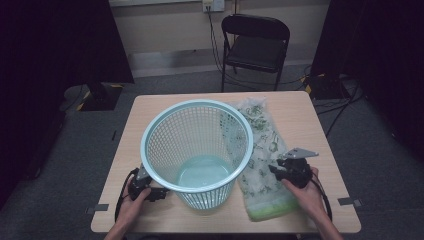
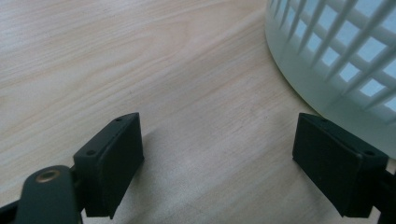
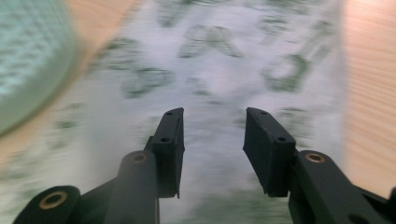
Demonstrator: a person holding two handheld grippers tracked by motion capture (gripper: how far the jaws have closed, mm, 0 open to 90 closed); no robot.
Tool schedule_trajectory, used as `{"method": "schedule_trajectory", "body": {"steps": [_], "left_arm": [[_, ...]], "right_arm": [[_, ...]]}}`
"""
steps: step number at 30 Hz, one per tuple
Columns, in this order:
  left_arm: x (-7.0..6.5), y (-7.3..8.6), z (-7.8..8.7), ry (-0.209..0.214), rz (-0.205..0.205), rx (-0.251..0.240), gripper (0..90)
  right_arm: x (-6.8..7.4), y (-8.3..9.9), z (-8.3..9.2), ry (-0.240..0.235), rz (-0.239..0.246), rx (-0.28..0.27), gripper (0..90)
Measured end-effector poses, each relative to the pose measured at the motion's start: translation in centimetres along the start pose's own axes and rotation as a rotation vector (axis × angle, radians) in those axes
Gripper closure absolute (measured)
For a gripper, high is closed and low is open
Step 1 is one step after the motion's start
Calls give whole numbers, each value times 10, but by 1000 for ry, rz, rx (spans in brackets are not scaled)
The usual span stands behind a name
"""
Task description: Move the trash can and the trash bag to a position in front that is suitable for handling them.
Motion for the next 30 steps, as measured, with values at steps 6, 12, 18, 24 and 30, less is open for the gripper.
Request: {"method": "schedule_trajectory", "body": {"steps": [6, 12, 18, 24, 30], "left_arm": [[1, 0, 0, 8, -8, -2, 149], [1, 0, 0, 9, -10, -1, 149], [1, 0, 0, 13, -12, -1, 148], [2, 0, 0, 15, -16, -3, 145], [2, 0, -1, 18, -19, -6, 142]], "right_arm": [[-24, 18, -13, 82, -12, 81, 516], [-11, 29, -7, 47, -6, 91, 479], [18, 45, 7, -34, -1, 128, 479], [29, 22, 14, -34, 14, 73, 300], [38, -4, -21, -78, 40, 24, 171]]}}
Point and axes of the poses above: each handheld gripper's, and its own axes: z roughly backward along the jaws, y roughly out of its underside, x roughly to its left, the point moved 3 cm from there along -z, roughly forward along the jaws, and after that the axes turned 13 degrees about -z, right-handed, at the moved point
